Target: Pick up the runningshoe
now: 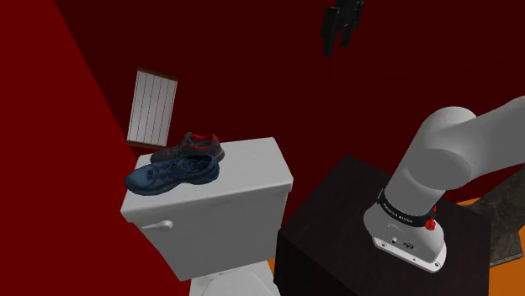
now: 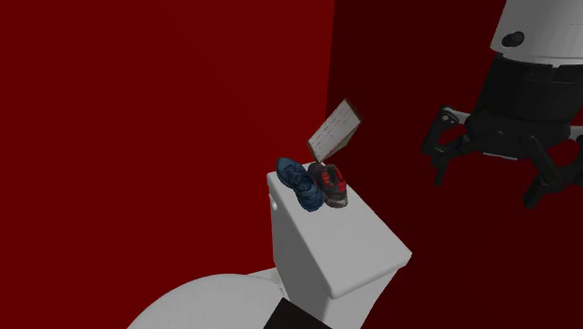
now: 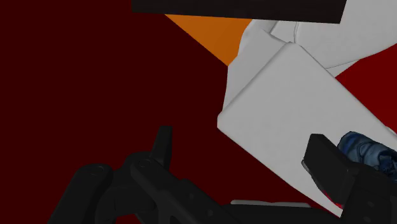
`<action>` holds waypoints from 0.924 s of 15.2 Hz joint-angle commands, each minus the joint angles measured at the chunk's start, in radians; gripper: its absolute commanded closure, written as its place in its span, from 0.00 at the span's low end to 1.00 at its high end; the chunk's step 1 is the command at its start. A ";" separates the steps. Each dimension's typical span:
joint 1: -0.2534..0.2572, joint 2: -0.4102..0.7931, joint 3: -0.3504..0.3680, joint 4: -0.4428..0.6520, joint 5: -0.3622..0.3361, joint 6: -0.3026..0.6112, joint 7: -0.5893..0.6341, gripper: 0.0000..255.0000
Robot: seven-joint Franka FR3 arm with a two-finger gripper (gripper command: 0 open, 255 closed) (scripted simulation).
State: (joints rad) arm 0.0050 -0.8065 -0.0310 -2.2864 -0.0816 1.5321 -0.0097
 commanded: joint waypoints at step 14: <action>0.098 0.153 0.140 -0.170 0.168 0.392 0.152 0.00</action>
State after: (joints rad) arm 0.0959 -0.6680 0.1008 -2.4529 0.0755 1.8976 0.1340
